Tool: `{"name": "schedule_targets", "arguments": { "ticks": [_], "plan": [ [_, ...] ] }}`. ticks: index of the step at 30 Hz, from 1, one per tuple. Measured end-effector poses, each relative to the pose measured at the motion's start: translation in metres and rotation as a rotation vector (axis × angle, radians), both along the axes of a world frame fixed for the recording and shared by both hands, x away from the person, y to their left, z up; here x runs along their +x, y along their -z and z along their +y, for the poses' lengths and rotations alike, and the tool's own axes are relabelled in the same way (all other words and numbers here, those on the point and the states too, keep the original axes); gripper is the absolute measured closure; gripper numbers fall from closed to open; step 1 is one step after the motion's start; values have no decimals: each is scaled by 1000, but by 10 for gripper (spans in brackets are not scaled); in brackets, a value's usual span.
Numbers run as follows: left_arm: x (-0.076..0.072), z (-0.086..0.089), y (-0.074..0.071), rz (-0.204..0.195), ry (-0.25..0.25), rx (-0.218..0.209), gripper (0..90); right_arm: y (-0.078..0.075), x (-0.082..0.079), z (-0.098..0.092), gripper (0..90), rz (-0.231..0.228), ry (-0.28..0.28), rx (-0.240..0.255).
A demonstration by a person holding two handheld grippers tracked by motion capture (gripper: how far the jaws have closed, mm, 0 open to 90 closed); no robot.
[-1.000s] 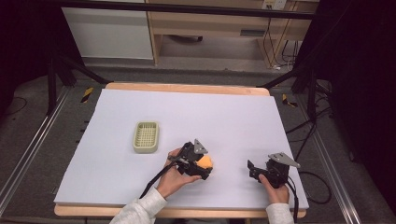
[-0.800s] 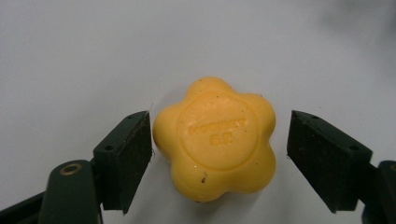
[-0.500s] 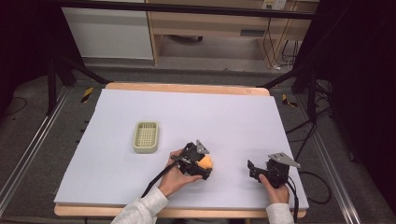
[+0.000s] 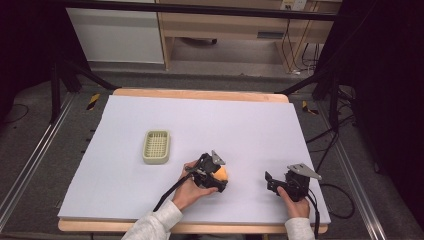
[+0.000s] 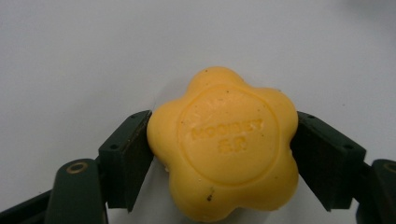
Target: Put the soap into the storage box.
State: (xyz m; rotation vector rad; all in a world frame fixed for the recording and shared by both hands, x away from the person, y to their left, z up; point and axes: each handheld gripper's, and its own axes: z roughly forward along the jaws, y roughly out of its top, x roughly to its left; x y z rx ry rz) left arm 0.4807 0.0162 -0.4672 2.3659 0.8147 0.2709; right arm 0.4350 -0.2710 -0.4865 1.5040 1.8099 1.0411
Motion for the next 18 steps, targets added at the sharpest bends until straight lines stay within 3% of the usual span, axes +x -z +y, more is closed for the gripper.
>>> {"name": "schedule_targets", "arguments": {
  "ticks": [18],
  "plan": [
    [0,0,1,10,-3,0,251,0,0,0,49,1,0,0]
  ]
}}
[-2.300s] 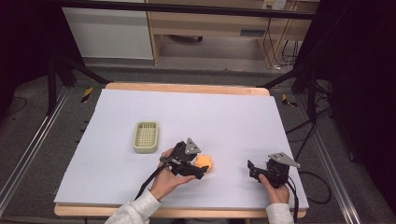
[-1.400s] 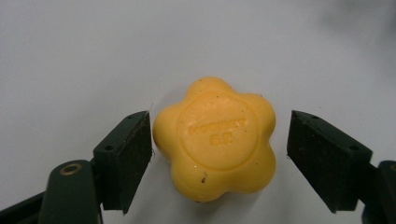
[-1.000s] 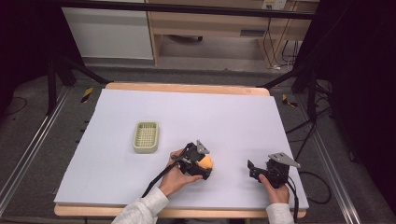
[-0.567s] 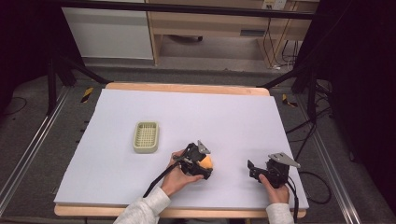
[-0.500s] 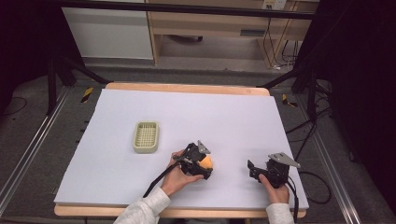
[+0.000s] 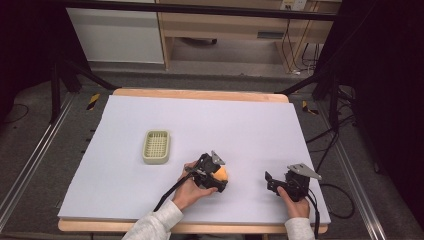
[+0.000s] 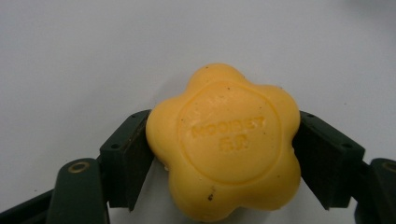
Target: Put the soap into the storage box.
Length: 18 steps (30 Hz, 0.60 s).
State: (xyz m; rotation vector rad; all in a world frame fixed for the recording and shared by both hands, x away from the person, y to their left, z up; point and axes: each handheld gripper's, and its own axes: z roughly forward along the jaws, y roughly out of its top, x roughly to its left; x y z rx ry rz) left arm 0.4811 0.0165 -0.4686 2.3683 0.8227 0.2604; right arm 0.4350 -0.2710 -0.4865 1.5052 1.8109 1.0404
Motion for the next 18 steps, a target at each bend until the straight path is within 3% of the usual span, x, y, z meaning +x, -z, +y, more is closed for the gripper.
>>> {"name": "schedule_targets", "arguments": {
  "ticks": [11,18],
  "plan": [
    [-2,-1,-1,-9,-6,10,254,0,0,0,49,0,-1,8],
    [-5,1,-10,-15,9,-3,254,0,0,0,48,0,-1,4]
  ]
}}
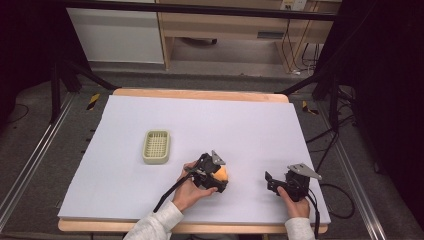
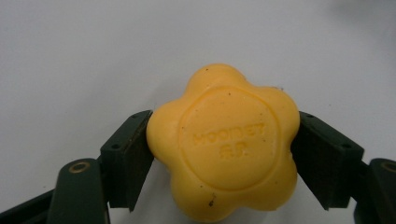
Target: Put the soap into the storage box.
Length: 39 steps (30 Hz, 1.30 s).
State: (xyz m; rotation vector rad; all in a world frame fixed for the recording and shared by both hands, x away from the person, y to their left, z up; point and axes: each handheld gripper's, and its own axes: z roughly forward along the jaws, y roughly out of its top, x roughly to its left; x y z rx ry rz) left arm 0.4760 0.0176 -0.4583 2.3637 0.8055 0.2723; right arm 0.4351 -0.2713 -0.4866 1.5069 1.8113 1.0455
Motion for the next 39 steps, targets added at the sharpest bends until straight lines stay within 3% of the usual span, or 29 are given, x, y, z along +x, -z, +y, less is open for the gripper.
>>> {"name": "schedule_targets", "arguments": {
  "ticks": [21,31,39],
  "plan": [
    [-6,32,-29,-46,-35,-46,255,0,0,0,49,1,2,1],
    [-7,62,-46,-80,-72,-48,255,0,0,0,49,1,1,-3],
    [-5,99,-56,-94,-136,-74,255,0,1,0,49,4,2,-4]
  ]
}}
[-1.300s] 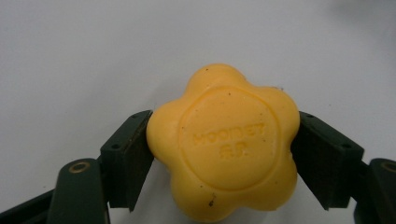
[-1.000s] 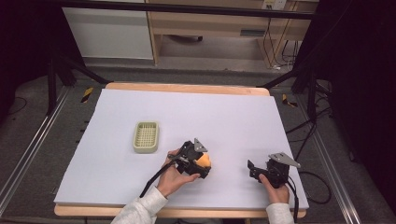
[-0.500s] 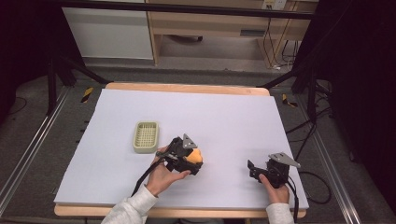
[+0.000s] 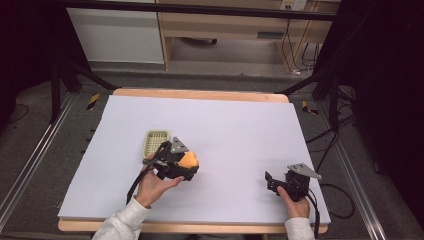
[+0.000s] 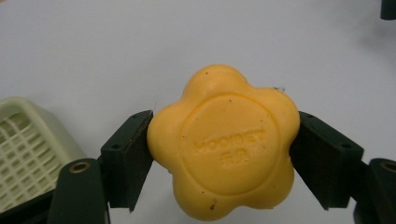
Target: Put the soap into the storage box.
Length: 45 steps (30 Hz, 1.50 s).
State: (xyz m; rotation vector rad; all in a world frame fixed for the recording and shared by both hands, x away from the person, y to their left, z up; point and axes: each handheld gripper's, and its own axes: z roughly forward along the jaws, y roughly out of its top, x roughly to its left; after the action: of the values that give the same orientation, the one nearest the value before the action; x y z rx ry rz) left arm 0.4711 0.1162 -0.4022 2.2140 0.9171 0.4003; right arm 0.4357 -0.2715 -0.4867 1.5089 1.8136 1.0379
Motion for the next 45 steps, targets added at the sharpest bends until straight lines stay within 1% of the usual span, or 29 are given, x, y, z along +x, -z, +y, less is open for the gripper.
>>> {"name": "schedule_targets", "arguments": {
  "ticks": [3,4,5,6,7,11,14,17,23,25,28,40,45],
  "plan": [
    [3,11,-4,-4,-18,-13,255,0,0,0,49,3,0,3],
    [3,11,-4,-4,-18,-13,255,0,0,0,49,3,0,2],
    [4,17,-6,-7,-33,-20,255,0,0,0,49,3,0,2],
    [4,17,-6,-7,-33,-20,255,0,0,0,49,3,0,2],
    [6,23,-9,-6,-46,-27,255,0,0,0,49,2,1,2],
    [10,29,-10,-8,-65,-40,255,0,0,0,49,4,-1,3],
    [13,34,-11,-5,-80,-42,255,0,0,0,49,1,1,-1],
    [18,39,-12,-10,-106,-52,256,0,0,0,49,4,-1,1],
    [27,52,-13,-4,-145,-72,255,0,0,1,49,4,0,1],
    [30,56,-12,-7,-157,-66,256,0,0,1,49,6,-1,-2],
    [33,59,-12,-4,-162,-63,256,0,0,1,49,2,-2,-9],
    [45,70,-13,-2,-194,-69,256,0,0,1,49,8,-2,-5],
    [53,75,-13,-1,-210,-67,256,0,1,1,49,8,-3,-7]
  ]
}}
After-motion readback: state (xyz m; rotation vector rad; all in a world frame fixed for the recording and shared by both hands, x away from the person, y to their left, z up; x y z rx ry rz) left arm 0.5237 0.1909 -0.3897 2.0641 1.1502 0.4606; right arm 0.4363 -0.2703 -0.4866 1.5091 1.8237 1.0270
